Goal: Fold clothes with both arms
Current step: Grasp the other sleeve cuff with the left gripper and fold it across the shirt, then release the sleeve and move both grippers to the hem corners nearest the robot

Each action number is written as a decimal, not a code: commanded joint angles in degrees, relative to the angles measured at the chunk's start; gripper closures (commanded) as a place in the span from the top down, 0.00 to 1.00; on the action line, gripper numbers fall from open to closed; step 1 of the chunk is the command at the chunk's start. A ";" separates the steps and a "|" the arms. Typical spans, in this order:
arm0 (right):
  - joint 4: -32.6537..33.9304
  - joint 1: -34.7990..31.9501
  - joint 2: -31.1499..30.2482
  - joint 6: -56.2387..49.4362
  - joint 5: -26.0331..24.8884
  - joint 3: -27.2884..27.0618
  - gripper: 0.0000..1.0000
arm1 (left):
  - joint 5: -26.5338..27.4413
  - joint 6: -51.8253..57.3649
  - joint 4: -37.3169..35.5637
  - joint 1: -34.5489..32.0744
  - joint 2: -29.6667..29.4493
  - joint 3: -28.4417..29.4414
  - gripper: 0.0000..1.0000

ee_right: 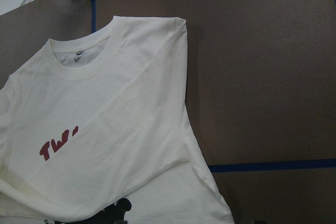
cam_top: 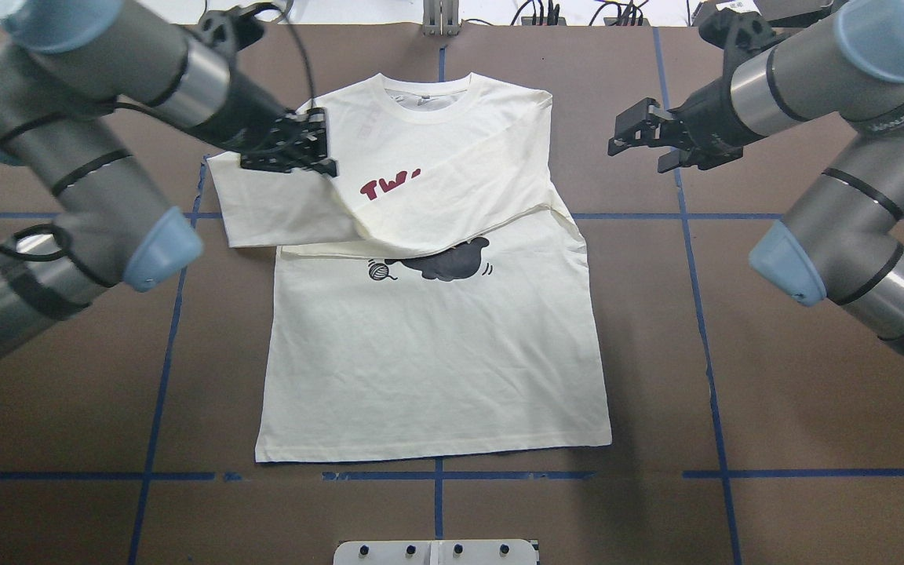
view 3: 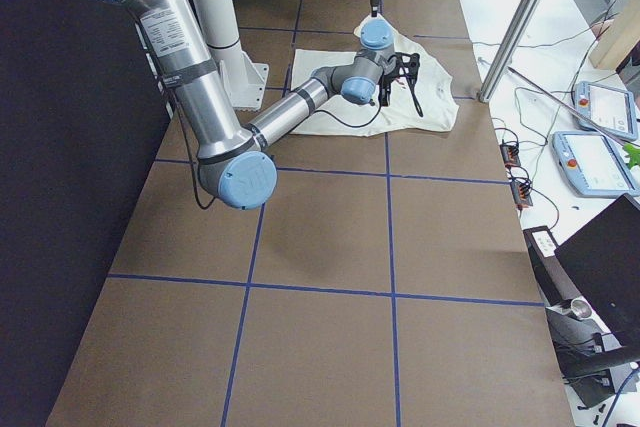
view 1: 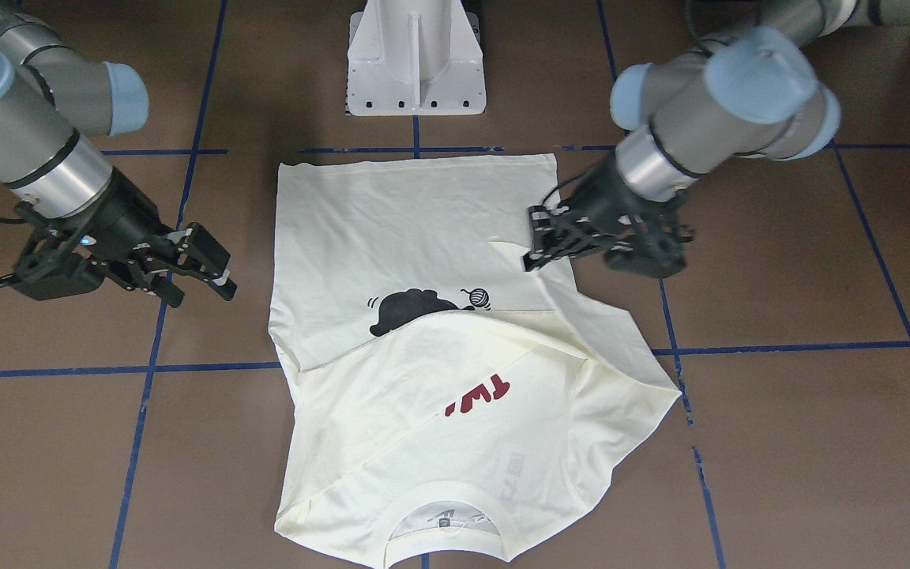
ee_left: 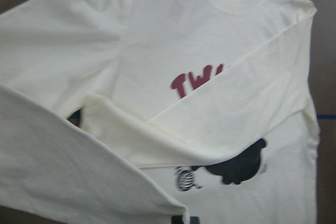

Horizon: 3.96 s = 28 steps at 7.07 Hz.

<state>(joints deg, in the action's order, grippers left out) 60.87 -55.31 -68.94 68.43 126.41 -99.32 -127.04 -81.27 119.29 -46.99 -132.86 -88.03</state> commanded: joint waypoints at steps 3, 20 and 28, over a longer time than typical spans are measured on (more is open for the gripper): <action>-6.81 -6.47 -9.19 -7.08 7.44 0.36 0.85 | 31.70 -8.20 11.01 19.18 -24.47 29.98 0.00; 22.63 50.03 -11.83 46.00 -52.22 -17.75 0.84 | 19.90 2.70 0.24 10.78 17.81 -16.56 0.70; 22.63 50.91 -12.98 45.65 -51.70 -19.67 0.00 | 19.99 0.85 0.16 11.13 17.54 -16.39 0.72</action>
<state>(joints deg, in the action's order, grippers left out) 83.48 -4.38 -82.18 114.34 74.64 -118.04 -107.08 -80.47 119.48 -35.92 -115.44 -104.51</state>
